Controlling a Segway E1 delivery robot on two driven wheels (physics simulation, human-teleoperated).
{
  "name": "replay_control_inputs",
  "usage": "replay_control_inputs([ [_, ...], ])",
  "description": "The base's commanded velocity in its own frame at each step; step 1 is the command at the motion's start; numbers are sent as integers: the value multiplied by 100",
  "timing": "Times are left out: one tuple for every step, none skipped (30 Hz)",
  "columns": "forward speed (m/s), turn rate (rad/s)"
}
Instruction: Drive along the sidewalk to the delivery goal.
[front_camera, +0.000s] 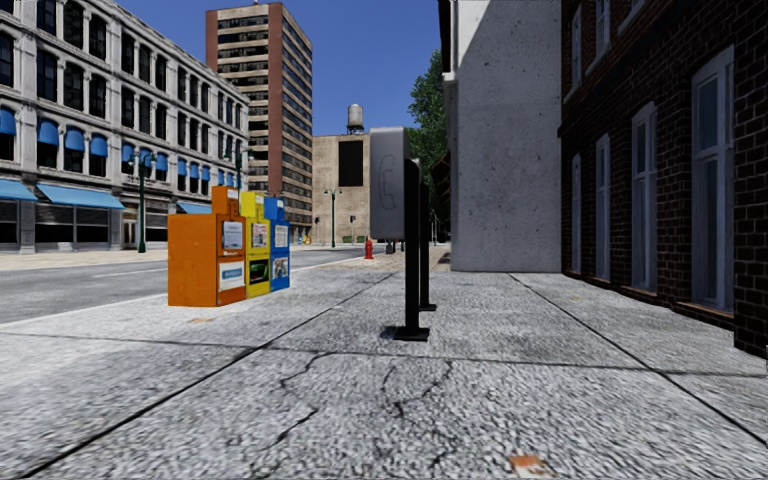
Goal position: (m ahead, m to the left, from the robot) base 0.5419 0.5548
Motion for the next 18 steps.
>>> replay_control_inputs([
  [192,0],
  [168,0],
  [133,0],
  [83,0],
  [0,0],
  [0,0],
  [0,0],
  [0,0],
  [0,0],
  [0,0],
  [0,0],
  [0,0],
  [0,0],
  [0,0],
  [0,0],
  [0,0],
  [0,0],
  [0,0],
])
